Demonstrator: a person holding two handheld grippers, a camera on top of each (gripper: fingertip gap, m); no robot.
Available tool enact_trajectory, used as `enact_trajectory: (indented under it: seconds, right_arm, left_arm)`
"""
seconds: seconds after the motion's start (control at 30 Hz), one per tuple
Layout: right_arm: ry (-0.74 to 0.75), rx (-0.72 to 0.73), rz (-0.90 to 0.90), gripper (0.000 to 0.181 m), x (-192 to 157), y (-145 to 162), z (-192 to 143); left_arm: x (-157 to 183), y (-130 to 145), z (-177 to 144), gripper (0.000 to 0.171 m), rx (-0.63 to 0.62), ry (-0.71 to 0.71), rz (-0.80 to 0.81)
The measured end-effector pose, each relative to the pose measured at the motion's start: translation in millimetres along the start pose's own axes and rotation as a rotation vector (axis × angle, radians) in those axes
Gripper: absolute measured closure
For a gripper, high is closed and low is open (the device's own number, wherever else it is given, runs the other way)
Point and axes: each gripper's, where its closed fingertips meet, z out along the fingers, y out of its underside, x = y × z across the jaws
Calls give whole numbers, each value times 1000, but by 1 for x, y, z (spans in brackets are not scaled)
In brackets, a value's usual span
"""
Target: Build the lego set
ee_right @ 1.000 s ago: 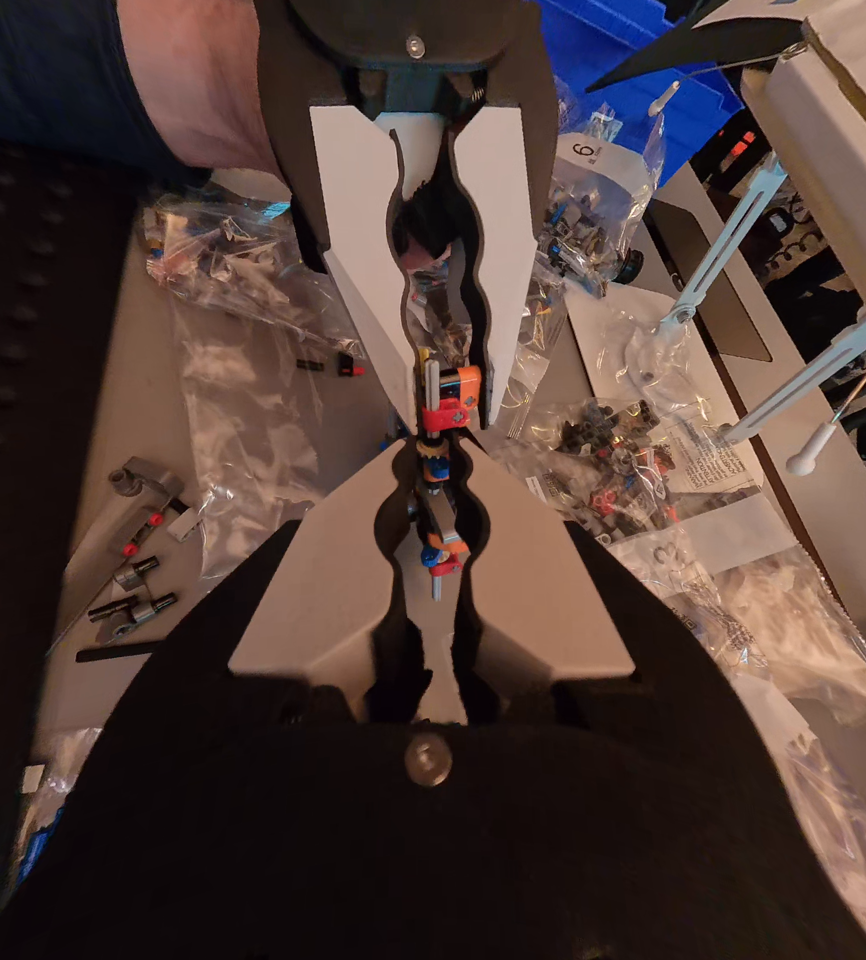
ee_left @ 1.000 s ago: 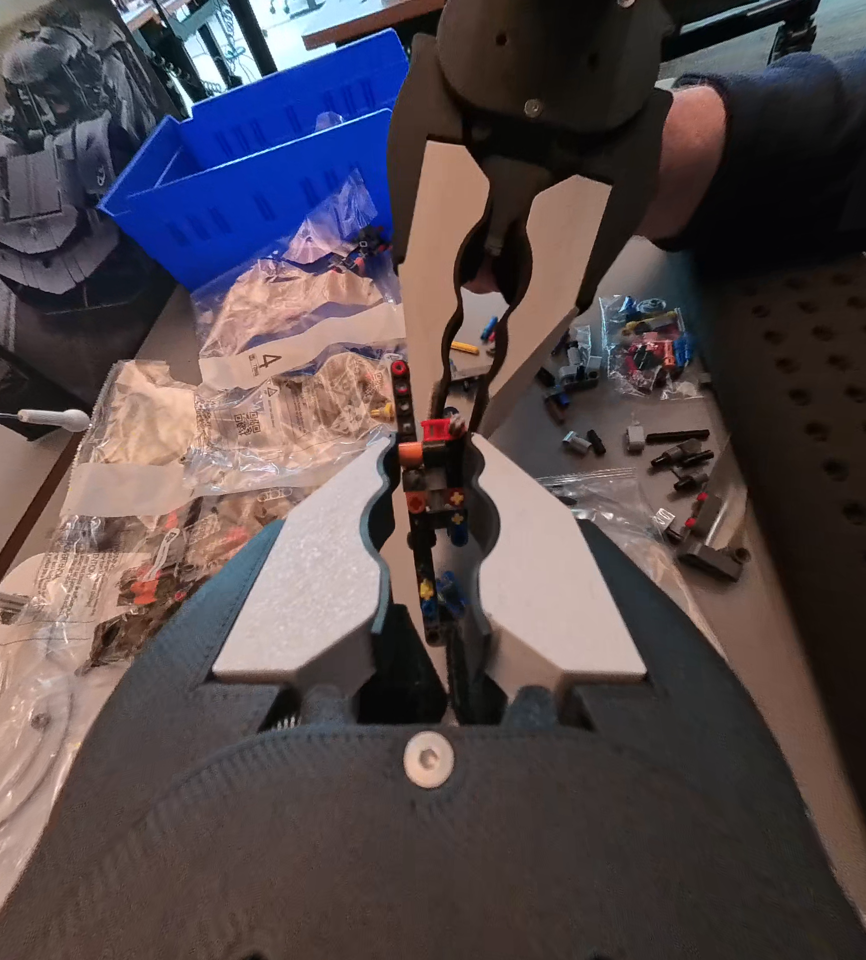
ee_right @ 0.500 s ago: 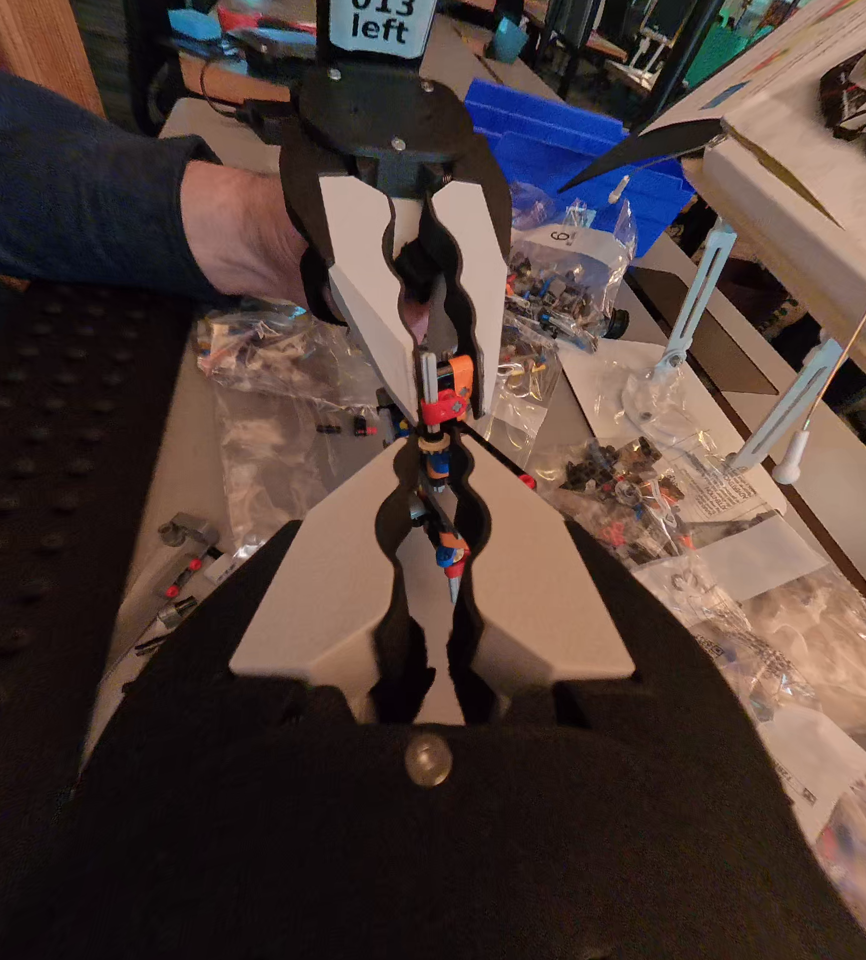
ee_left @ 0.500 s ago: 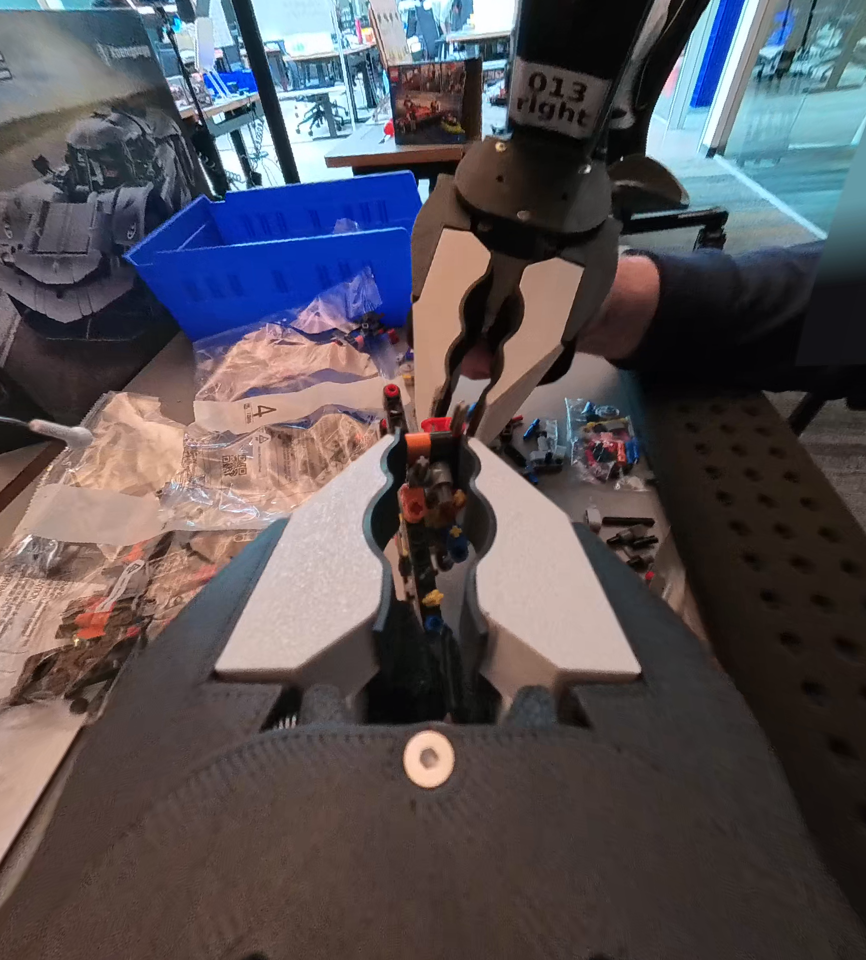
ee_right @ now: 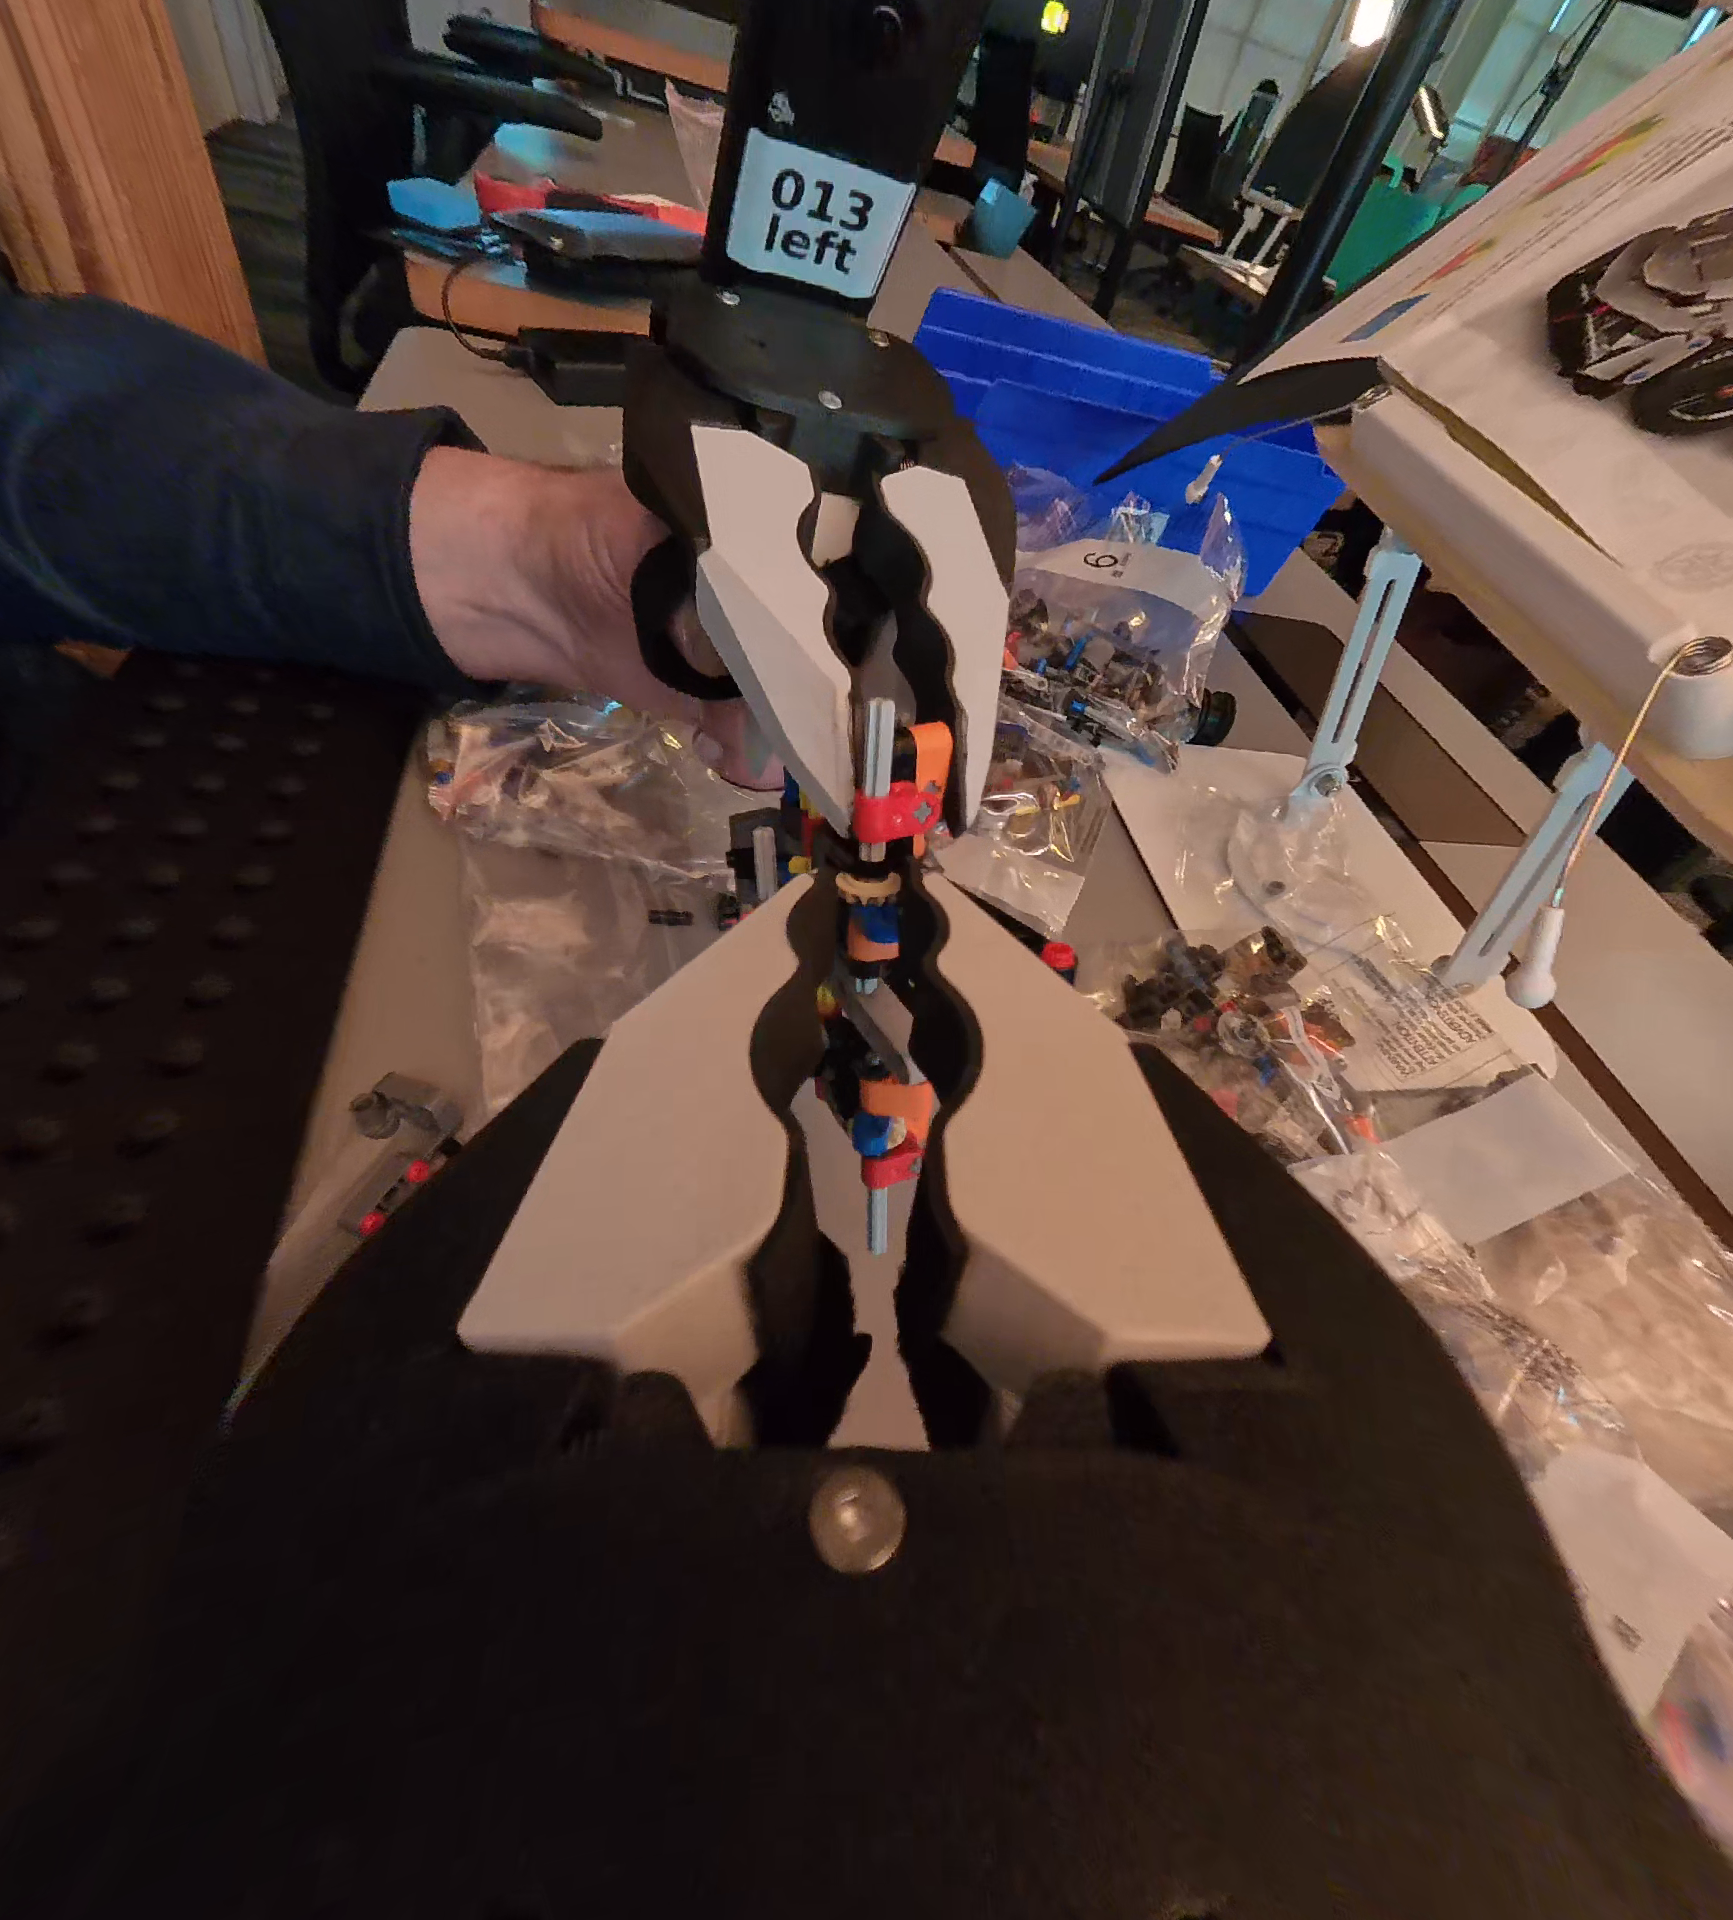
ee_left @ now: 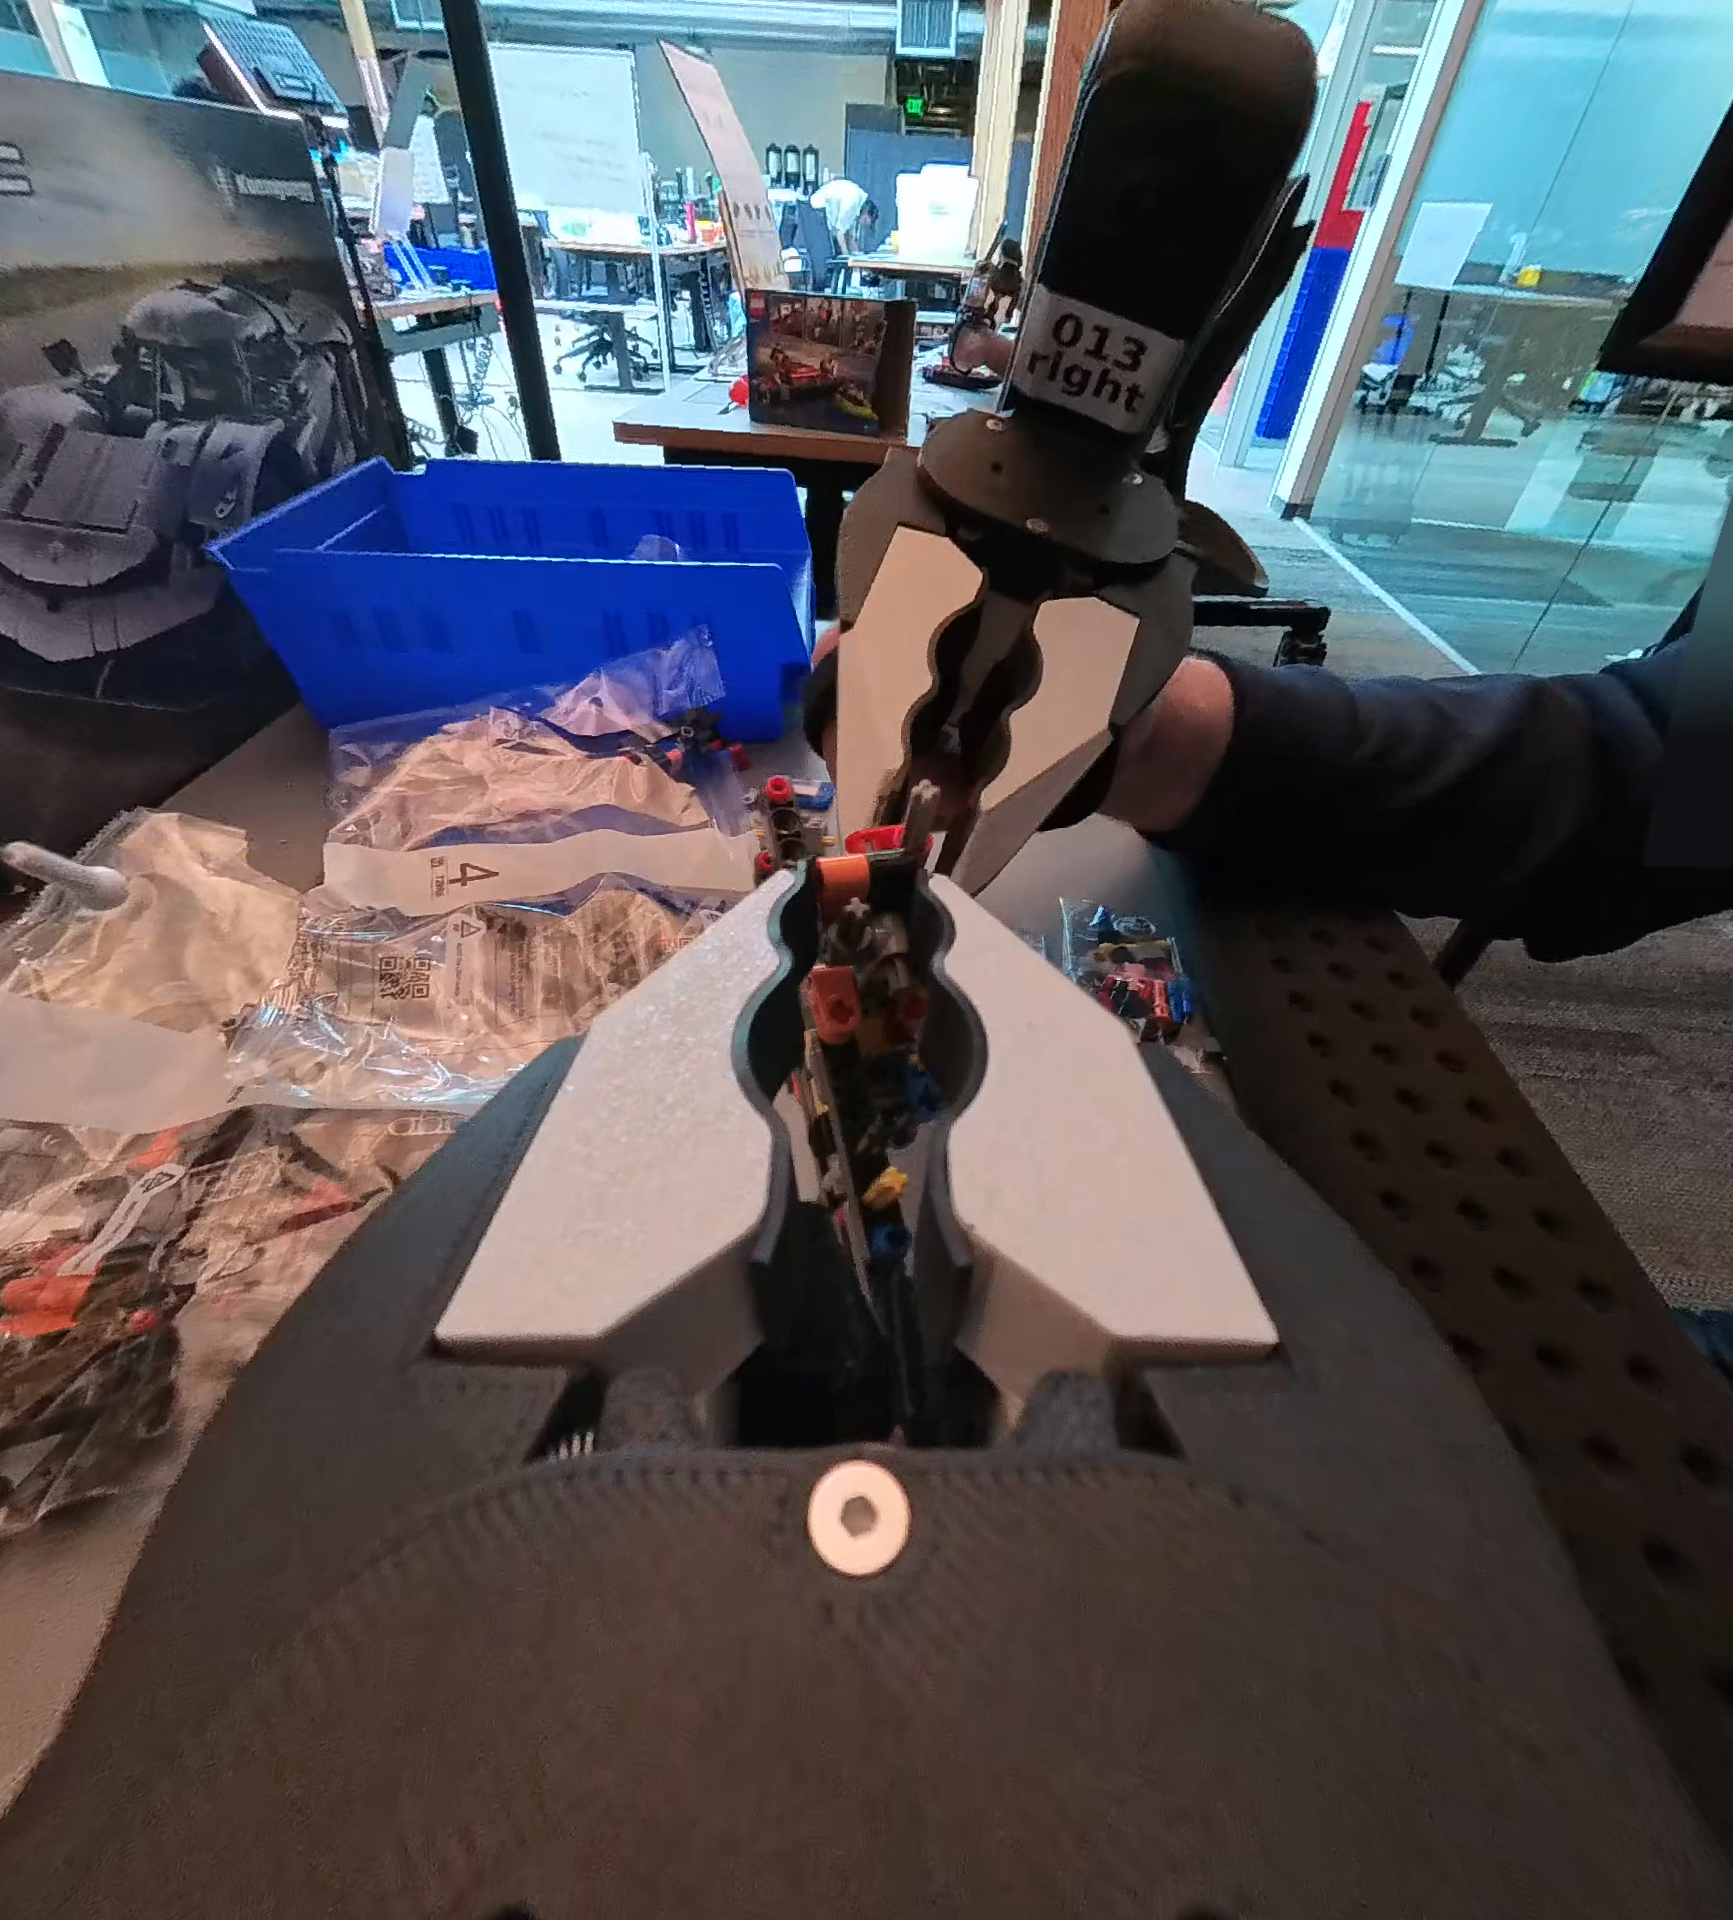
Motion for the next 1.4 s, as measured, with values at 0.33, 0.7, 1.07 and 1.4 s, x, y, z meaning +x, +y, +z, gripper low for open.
enact_trajectory:
  seconds: [0.33,0.7,1.07,1.4]
  right_arm:
    - [-39,74,44,168,-1,-9,-5]
    - [-6,28,20,164,1,-5,-3]
    - [20,0,41,175,8,0,-5]
    - [23,9,30,159,7,-2,-3]
  left_arm:
    - [0,-2,-7,155,27,46,-47]
    - [-1,-5,-10,155,57,71,-80]
    - [-3,-1,-7,155,6,6,17]
    - [-14,18,3,155,-198,-214,333]
